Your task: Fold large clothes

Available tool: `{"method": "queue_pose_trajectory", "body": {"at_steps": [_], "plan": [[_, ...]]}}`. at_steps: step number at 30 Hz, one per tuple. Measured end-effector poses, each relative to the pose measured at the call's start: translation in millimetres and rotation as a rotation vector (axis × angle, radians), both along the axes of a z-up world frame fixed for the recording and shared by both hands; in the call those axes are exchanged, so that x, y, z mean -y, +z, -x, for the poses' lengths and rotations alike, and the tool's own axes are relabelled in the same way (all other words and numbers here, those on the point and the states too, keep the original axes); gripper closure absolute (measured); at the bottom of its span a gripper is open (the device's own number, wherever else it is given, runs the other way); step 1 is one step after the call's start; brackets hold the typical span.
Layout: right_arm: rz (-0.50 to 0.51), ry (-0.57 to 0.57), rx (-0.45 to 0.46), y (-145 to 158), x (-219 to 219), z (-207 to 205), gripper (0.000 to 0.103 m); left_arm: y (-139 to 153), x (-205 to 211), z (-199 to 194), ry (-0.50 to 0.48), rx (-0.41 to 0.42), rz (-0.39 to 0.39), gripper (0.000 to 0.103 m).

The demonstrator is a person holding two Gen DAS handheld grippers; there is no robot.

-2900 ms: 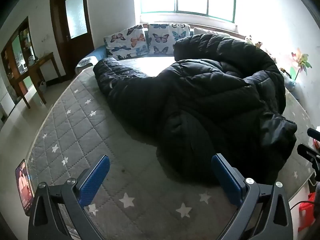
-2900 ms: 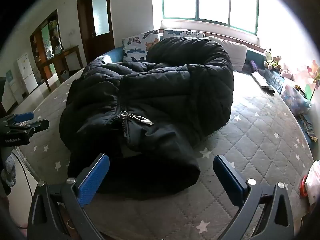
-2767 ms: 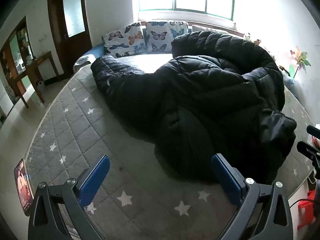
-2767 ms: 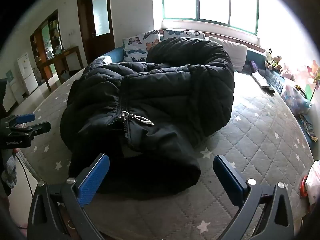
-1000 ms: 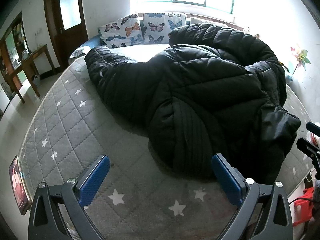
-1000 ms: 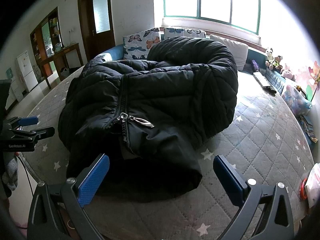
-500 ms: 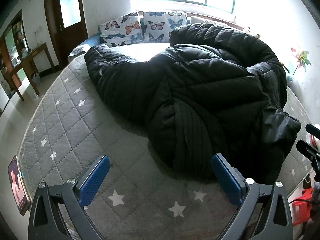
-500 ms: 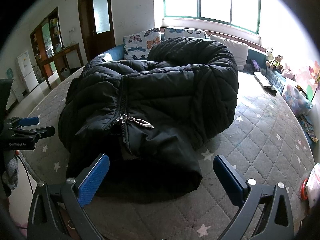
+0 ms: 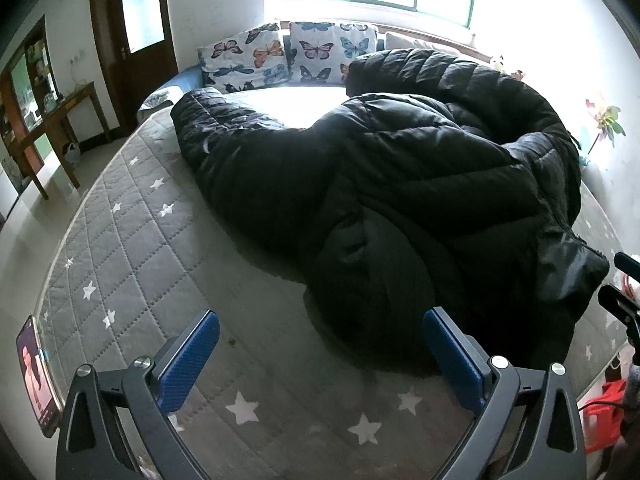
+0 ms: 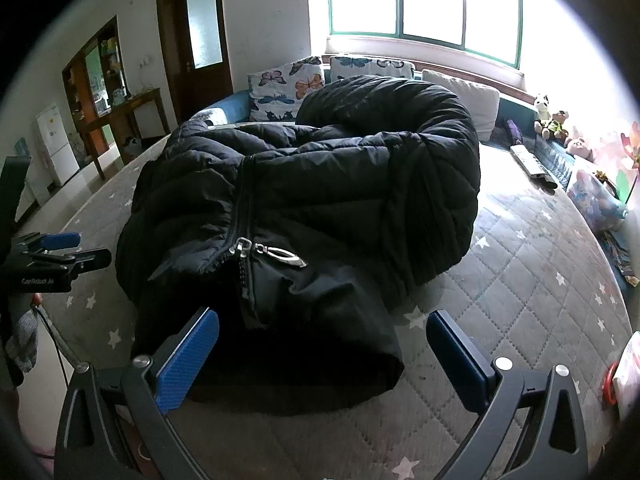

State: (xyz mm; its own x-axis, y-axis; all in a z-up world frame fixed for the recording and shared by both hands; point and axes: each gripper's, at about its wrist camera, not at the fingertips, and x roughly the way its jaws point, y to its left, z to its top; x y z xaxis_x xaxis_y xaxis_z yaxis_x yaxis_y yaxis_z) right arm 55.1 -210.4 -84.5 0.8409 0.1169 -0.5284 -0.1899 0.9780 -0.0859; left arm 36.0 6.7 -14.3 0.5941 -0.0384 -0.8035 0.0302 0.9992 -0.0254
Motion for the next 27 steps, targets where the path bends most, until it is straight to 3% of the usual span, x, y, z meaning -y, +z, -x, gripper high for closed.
{"method": "queue_pose_trajectory", "body": {"at_steps": [7, 11, 15, 23, 27], "plan": [[-0.017, 0.020, 0.017, 19.1, 9.9, -8.5, 0.000, 12.1, -28.1, -19.5, 0.036, 0.022, 0.016, 0.000], [0.000, 0.016, 0.039, 37.3, 19.5, -21.2, 0.000, 22.2, -52.6, -42.0, 0.048, 0.015, 0.069, 0.000], [0.020, 0.008, 0.058, 60.6, 31.3, -46.7, 0.000, 28.5, -79.5, -70.8, 0.087, 0.009, 0.082, 0.000], [0.104, 0.007, 0.102, 107.6, 38.8, -121.1, 0.000, 34.9, -138.1, -141.1, 0.175, -0.023, 0.244, 0.000], [0.145, 0.014, 0.099, 128.3, 38.1, -168.4, 0.000, 32.0, -155.2, -174.8, 0.199, -0.033, 0.289, 0.000]]}}
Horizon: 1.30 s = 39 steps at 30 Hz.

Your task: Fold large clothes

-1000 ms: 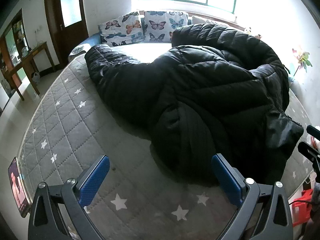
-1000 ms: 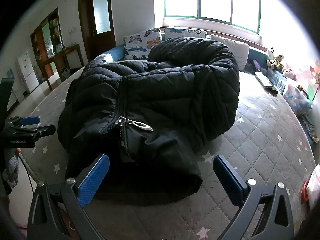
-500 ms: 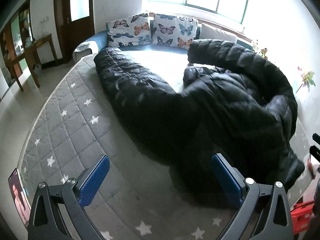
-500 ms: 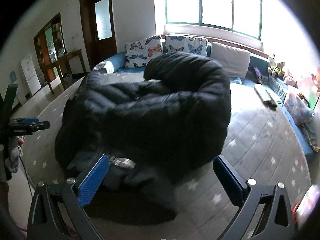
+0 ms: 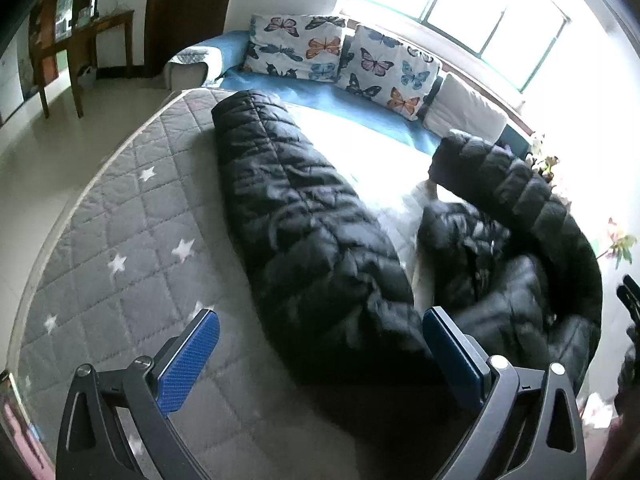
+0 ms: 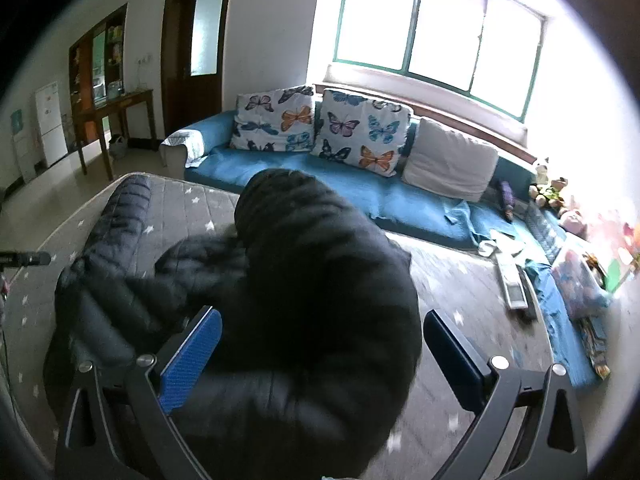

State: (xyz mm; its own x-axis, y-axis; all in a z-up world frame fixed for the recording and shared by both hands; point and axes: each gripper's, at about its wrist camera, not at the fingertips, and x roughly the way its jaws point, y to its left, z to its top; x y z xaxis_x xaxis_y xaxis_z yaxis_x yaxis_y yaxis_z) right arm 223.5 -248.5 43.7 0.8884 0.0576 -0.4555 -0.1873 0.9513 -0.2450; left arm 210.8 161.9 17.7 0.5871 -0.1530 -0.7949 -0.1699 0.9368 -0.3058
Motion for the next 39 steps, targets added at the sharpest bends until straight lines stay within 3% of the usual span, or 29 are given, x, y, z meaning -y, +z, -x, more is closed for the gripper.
{"method": "queue_pose_trajectory", "body": {"at_steps": [4, 13, 19, 24, 30, 33, 37, 39], "plan": [[0.015, -0.010, -0.024, 12.2, -0.6, -51.1, 0.000, -5.8, -7.8, -22.7, 0.026, -0.001, 0.027, 0.000], [0.007, -0.060, -0.195, 1.3, 15.6, -136.2, 0.000, -31.8, -43.0, -64.3, 0.086, -0.032, 0.152, 0.000], [-0.115, -0.034, -0.366, -19.5, 39.5, -163.3, 0.001, -58.1, -61.9, -87.0, 0.122, -0.061, 0.251, 0.000], [-0.277, 0.009, -0.455, -30.0, 56.4, -160.3, 0.030, -79.7, -72.1, -97.3, 0.177, -0.097, 0.276, 0.000], [-0.290, 0.036, -0.413, -16.9, 58.1, -129.9, 0.062, -99.8, -86.9, -99.7, 0.234, -0.083, 0.345, 0.001], [-0.287, 0.035, -0.360, -5.9, 59.1, -112.6, 0.076, -108.4, -88.3, -103.5, 0.202, -0.076, 0.433, 0.035], [-0.280, -0.029, -0.241, 5.3, 80.2, -68.2, 0.082, -110.8, -84.6, -102.8, 0.173, -0.052, 0.404, 0.071], [-0.281, -0.090, -0.173, 5.1, 97.3, -37.3, 0.083, -110.2, -83.9, -100.0, 0.163, -0.032, 0.401, 0.082]]}}
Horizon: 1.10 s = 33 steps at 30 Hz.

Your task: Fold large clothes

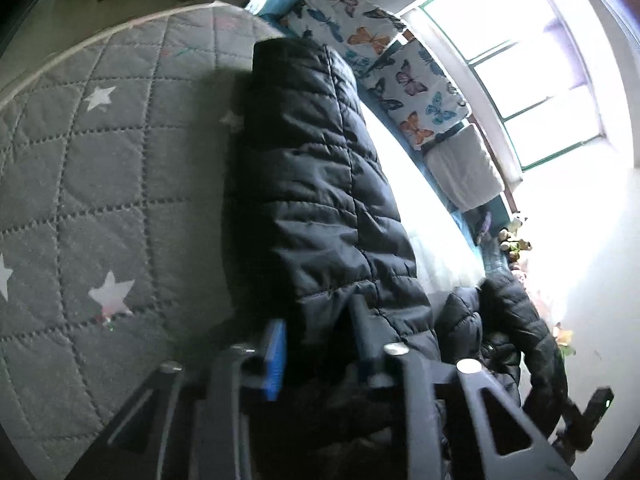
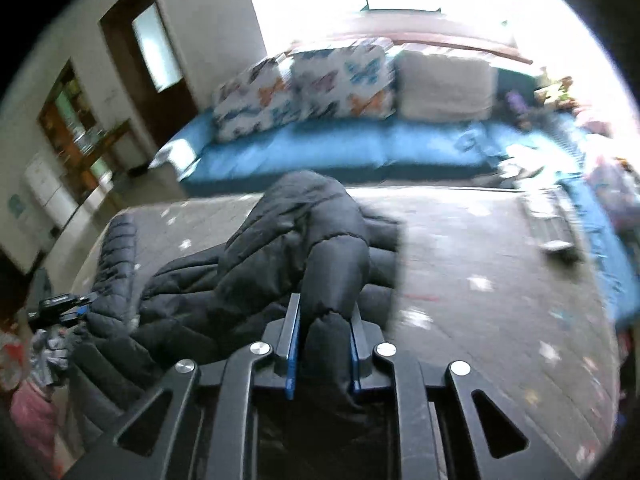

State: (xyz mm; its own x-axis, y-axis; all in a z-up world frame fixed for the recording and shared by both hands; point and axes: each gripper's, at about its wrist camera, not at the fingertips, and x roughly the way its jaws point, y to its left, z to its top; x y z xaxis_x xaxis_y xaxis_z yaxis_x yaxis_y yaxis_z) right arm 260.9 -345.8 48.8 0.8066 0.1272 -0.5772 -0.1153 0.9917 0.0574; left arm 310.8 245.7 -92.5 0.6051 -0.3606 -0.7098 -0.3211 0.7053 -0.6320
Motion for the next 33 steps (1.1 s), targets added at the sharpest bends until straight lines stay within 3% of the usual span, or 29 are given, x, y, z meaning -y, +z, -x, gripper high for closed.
{"method": "queue_pose_trajectory", "body": {"at_steps": [1, 6, 11, 12, 14, 17, 23, 25, 26, 30, 33], "plan": [[-0.003, -0.034, 0.018, -1.2, 5.7, 11.5, 0.083, 0.7, 0.0, 1.7, 0.001, 0.006, -0.008, 0.087], [-0.055, -0.312, 0.054, -34.5, 67.1, 84.8, 0.083, 13.1, 4.6, 16.5, -0.012, 0.040, -0.039, 0.092], [-0.160, -0.488, -0.116, -82.5, 121.3, 98.4, 0.078, 23.2, 14.5, 28.8, -0.031, 0.027, -0.040, 0.092], [-0.237, -0.488, -0.144, -91.0, 132.6, 100.1, 0.078, 23.8, 13.3, 32.4, -0.026, 0.014, -0.038, 0.091], [-0.288, -0.489, -0.126, -91.5, 138.3, 104.9, 0.076, 25.2, 13.2, 35.5, -0.019, -0.013, -0.017, 0.088], [-0.223, -0.471, -0.073, -78.9, 121.4, 111.7, 0.070, 25.1, 12.5, 44.6, -0.017, -0.030, 0.027, 0.084], [-0.010, -0.400, 0.000, -52.5, 85.6, 124.9, 0.054, 40.7, 36.2, 78.5, -0.094, 0.002, 0.055, 0.059], [0.016, -0.368, 0.017, -49.4, 80.9, 137.7, 0.050, 45.4, 48.0, 95.0, -0.123, 0.018, 0.064, 0.036], [0.032, -0.334, 0.021, -46.7, 72.4, 142.3, 0.049, 47.5, 56.1, 105.7, -0.144, 0.031, 0.071, 0.031], [0.015, -0.191, 0.025, -49.3, 44.8, 160.6, 0.044, 51.4, 89.8, 144.1, -0.239, 0.050, 0.049, 0.025], [-0.004, -0.044, -0.027, -63.9, 22.0, 165.9, 0.042, 46.7, 117.1, 170.9, -0.310, 0.029, 0.059, 0.022]]}}
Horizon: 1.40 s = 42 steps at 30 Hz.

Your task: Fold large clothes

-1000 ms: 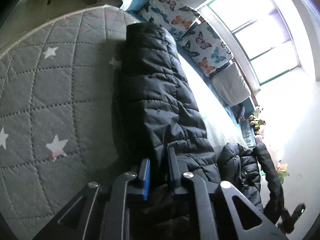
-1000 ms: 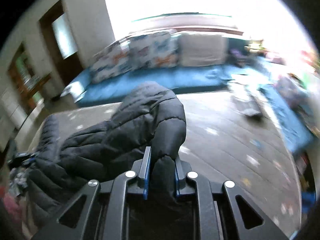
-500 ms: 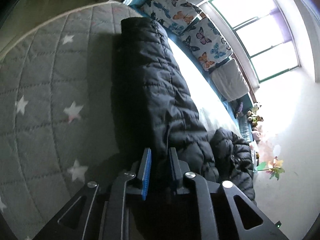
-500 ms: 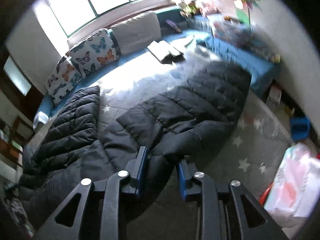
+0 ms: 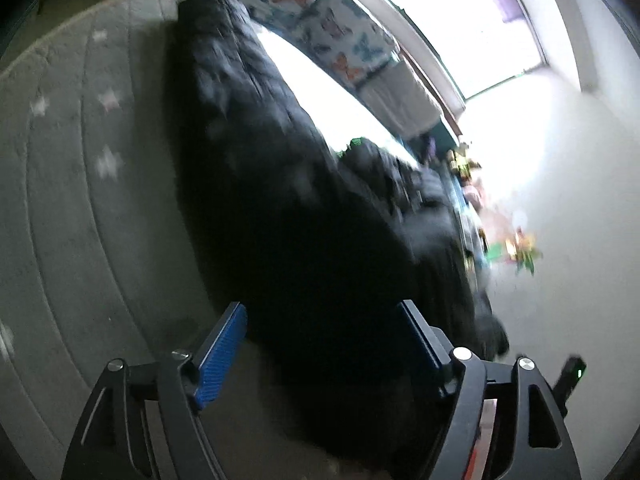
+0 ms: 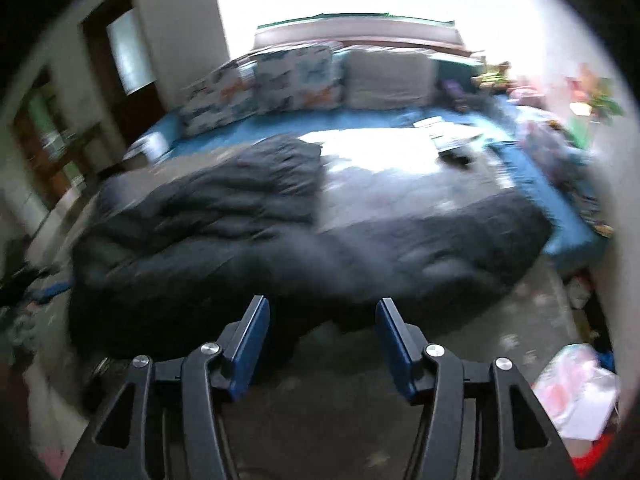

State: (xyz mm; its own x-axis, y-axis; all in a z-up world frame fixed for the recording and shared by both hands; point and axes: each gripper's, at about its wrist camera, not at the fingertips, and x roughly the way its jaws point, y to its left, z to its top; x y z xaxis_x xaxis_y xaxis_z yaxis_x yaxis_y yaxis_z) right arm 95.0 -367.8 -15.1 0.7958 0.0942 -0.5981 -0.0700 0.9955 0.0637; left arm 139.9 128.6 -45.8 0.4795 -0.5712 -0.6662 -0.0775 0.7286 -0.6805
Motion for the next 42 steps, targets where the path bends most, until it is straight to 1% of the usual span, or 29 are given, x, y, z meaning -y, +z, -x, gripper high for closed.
{"method": "queue_pose_trajectory", "body": {"at_steps": [1, 2, 4, 5, 7, 8, 10, 12, 16, 18, 21, 23, 25, 26, 28, 30, 31, 33, 36, 37, 38, 39, 40, 41, 42], "plan": [[-0.005, 0.035, -0.017, -4.6, -5.5, 1.9, 0.042, -3.4, 10.2, 7.5, -0.024, -0.010, 0.004, 0.022], [-0.019, 0.101, -0.046, -13.4, -14.9, 1.7, 0.042, -6.1, 19.0, 16.1, -0.043, -0.022, 0.007, 0.022], [-0.031, 0.182, -0.091, -24.2, -29.4, 1.7, 0.042, -14.2, 38.5, 27.9, -0.085, -0.051, 0.030, 0.022], [-0.034, 0.240, -0.121, -32.7, -39.8, 0.1, 0.042, -18.1, 47.3, 31.9, -0.104, -0.069, 0.045, 0.022], [-0.028, 0.308, -0.166, -43.2, -54.8, -1.9, 0.042, -23.9, 65.2, 42.0, -0.138, -0.087, 0.069, 0.022], [-0.012, 0.342, -0.201, -52.1, -64.4, -6.3, 0.042, -25.5, 74.3, 46.2, -0.146, -0.091, 0.062, 0.022], [0.006, 0.386, -0.243, -63.4, -77.1, -10.3, 0.042, -25.5, 87.9, 52.0, -0.163, -0.090, 0.037, 0.024], [0.039, 0.419, -0.285, -73.3, -87.1, -20.5, 0.042, -23.6, 99.3, 59.0, -0.175, -0.084, 0.030, 0.024], [0.085, 0.446, -0.343, -81.2, -103.9, -28.0, 0.042, -17.4, 113.4, 57.2, -0.184, -0.074, -0.025, 0.041], [0.132, 0.451, -0.362, -76.6, -109.0, -29.5, 0.042, -15.0, 114.4, 61.9, -0.188, -0.075, -0.037, 0.047], [0.157, 0.467, -0.359, -59.2, -110.3, -15.1, 0.042, -13.6, 113.7, 53.6, -0.201, -0.082, -0.069, 0.047], [0.200, 0.462, -0.350, -45.7, -108.8, -8.1, 0.042, -12.2, 117.1, 51.1, -0.192, -0.096, -0.076, 0.045], [0.224, 0.461, -0.347, -41.0, -110.2, -1.5, 0.042, -12.6, 118.0, 46.3, -0.187, -0.122, -0.065, 0.037], [0.230, 0.454, -0.351, -43.0, -110.0, -1.3, 0.042, -13.6, 118.0, 45.3, -0.183, -0.135, -0.061, 0.035], [0.209, 0.460, -0.358, -52.2, -111.7, -3.3, 0.042, -16.0, 122.7, 44.4, -0.178, -0.149, -0.057, 0.032], [0.182, 0.459, -0.378, -73.7, -112.6, -11.0, 0.042, -16.1, 126.2, 44.6, -0.171, -0.158, -0.071, 0.028], [0.184, 0.458, -0.385, -83.9, -116.5, -10.7, 0.042, -20.8, 122.9, 42.1, -0.166, -0.158, -0.068, 0.027], [0.203, 0.433, -0.370, -102.5, -123.6, -12.0, 0.042, -23.3, 120.5, 43.9, -0.151, -0.156, -0.056, 0.027], [0.162, 0.420, -0.365, -124.8, -128.4, -24.7, 0.042, -30.0, 109.8, 44.0, -0.124, -0.155, -0.038, 0.024], [0.143, 0.416, -0.364, -130.7, -129.9, -29.0, 0.047, -34.5, 107.0, 43.3, -0.116, -0.164, -0.021, 0.023], [0.134, 0.411, -0.359, -133.6, -130.7, -30.7, 0.058, -39.3, 104.0, 42.7, -0.111, -0.179, 0.004, 0.023], [0.132, 0.396, -0.343, -135.4, -132.0, -32.0, 0.060, -42.6, 98.5, 42.8, -0.109, -0.189, 0.025, 0.023], [0.134, 0.390, -0.324, -134.6, -132.9, -31.7, 0.068, -46.2, 100.7, 42.4, -0.109, -0.190, 0.056, 0.024], [0.137, 0.378, -0.309, -132.6, -133.0, -31.1, 0.077, -48.1, 103.4, 42.5, -0.117, -0.183, 0.085, 0.026], [0.130, 0.375, -0.295, -129.5, -132.5, -29.3, 0.080, -49.1, 106.1, 41.7, -0.127, -0.181, 0.101, 0.032]]}}
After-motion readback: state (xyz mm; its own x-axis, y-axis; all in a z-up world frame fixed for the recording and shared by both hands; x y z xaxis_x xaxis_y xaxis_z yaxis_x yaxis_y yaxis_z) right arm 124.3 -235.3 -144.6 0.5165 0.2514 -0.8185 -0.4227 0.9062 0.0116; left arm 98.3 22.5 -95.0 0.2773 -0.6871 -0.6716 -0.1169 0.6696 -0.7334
